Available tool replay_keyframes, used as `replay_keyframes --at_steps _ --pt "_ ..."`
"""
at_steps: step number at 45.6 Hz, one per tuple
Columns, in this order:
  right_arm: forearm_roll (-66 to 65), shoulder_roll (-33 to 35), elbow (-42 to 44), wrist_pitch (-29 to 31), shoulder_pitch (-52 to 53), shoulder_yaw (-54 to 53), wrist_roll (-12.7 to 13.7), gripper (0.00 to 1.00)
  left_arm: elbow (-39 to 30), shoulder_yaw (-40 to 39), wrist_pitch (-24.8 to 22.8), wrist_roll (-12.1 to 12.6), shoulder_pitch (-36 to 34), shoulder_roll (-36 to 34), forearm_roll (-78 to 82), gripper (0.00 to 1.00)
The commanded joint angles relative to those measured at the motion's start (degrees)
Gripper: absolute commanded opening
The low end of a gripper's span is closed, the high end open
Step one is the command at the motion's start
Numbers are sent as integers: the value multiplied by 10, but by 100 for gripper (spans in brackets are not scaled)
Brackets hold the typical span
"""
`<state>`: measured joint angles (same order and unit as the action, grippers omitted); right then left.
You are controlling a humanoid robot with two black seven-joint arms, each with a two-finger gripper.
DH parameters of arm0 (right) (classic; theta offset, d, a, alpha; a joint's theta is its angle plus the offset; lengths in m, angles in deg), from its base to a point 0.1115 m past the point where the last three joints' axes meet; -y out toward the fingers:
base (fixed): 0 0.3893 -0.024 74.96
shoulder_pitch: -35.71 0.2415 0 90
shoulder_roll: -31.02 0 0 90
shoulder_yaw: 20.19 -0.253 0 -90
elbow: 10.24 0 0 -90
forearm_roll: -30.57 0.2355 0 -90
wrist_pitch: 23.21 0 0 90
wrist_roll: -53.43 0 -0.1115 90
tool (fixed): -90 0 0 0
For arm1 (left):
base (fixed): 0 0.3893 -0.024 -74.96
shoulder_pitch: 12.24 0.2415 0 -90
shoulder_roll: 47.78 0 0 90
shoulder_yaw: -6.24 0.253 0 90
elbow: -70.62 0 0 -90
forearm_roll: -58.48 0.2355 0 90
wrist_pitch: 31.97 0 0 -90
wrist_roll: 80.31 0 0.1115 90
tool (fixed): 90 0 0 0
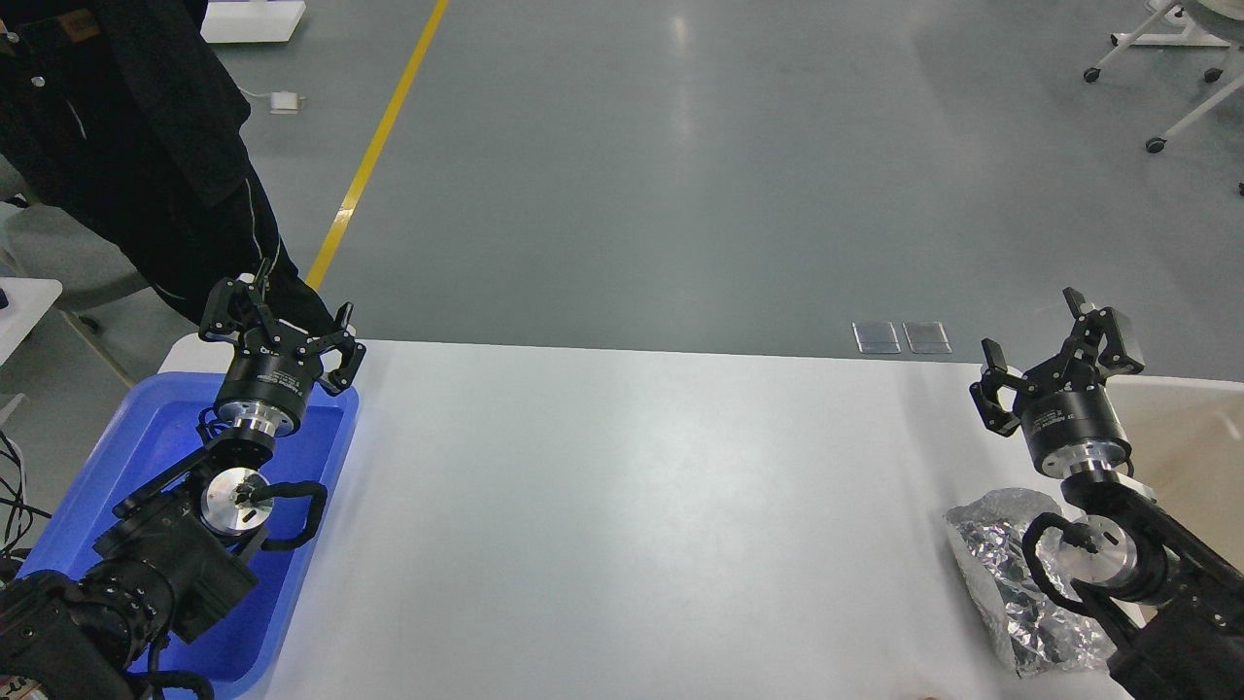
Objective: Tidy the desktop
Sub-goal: 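Move the right gripper down toward the crumpled silver foil wrapper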
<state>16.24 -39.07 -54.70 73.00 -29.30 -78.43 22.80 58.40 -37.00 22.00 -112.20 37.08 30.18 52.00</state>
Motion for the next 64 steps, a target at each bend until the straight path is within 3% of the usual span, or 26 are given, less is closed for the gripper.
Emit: replay_keyframes --at_steps 1,21,26,32,48,56,64 --pt "0 0 1 -1 -1 1 -1 100 0 0 0 0 0 0 0 100" --pt "-1 8 -7 8 -2 31 0 100 0 0 0 0 0 0 0 100" --pt "-9 37 -20 20 5 43 12 100 0 0 0 0 0 0 0 100" --pt "-8 65 -20 26 35 88 35 100 0 0 0 1 1 0 1 100" --pt "-32 183 -90 36 112 311 44 100 0 0 0 1 0 0 1 100" --pt "-47 248 -133 92 146 356 115 100 0 0 0 0 0 0 0 100" --pt "-119 322 -201 138 164 356 166 100 0 0 0 0 1 0 1 100"
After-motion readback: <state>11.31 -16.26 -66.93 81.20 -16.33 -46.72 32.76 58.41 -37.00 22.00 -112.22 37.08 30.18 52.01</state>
